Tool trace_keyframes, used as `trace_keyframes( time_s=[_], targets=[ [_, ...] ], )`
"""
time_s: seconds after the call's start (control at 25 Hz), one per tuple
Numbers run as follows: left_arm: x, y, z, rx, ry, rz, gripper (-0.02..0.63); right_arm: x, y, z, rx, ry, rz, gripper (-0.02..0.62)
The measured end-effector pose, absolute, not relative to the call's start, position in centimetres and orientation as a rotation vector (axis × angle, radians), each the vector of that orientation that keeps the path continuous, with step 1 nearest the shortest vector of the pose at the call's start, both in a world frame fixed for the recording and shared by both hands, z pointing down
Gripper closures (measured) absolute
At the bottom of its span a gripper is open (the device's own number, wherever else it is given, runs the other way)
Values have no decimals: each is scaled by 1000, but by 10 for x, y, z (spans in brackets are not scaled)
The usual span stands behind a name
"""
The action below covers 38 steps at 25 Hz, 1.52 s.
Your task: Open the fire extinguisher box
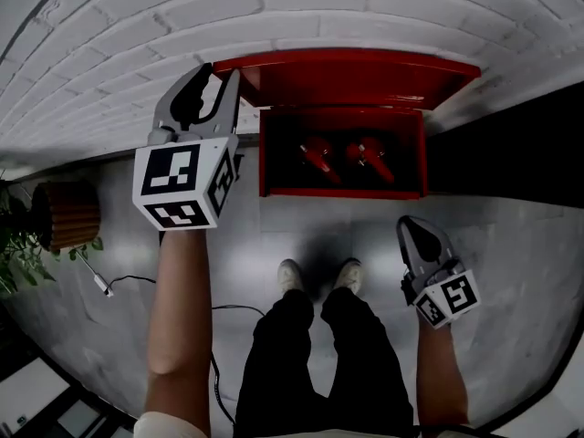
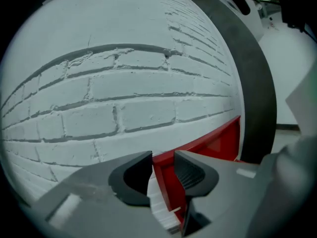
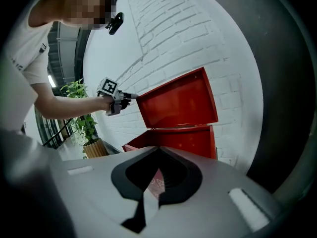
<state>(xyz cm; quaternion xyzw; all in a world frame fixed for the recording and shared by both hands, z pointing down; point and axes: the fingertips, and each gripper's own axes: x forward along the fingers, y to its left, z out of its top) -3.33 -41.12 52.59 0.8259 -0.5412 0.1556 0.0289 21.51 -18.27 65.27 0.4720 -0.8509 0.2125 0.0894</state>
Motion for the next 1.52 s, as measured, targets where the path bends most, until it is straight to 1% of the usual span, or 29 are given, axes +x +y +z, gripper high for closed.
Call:
trace_keyframes(
  time_s=[0.2, 0.4, 0.48, 0.56, 0.68, 0.76, 0.92, 0.96, 1.12, 1.36, 1.52],
  targets=[
    [-32, -443, 527, 2509, -1683, 496, 463, 224, -191, 646, 1414, -2535, 619, 589],
    [-33, -448, 526, 2512, -1669, 494, 462, 232, -193, 646, 1437, -2523, 630, 589],
    [-36, -438, 525, 2506, -1683, 489, 475, 233, -193, 647, 1442, -2519, 635, 589],
    [-38, -418, 526, 2492, -1692, 492, 504, 234, -191, 644, 1446, -2515, 640, 589],
    [-42, -375, 530, 2453, -1674, 494, 567, 232, -188, 630, 1451, -2515, 640, 589],
    [-42, -346, 533, 2417, -1650, 489, 586, 232, -187, 617, 1463, -2517, 625, 589],
    [-42, -292, 532, 2357, -1603, 514, 592, 231, -185, 579, 1500, -2523, 590, 589],
    [-42, -280, 528, 2360, -1597, 516, 601, 230, -183, 567, 1501, -2526, 580, 589],
    [-39, -246, 499, 2392, -1560, 513, 601, 224, -175, 520, 1498, -2541, 539, 589],
    [-35, -218, 441, 2395, -1555, 497, 601, 224, -174, 460, 1548, -2529, 522, 589],
    [-27, -219, 394, 2449, -1572, 445, 601, 226, -186, 404, 1555, -2586, 432, 589]
  ],
)
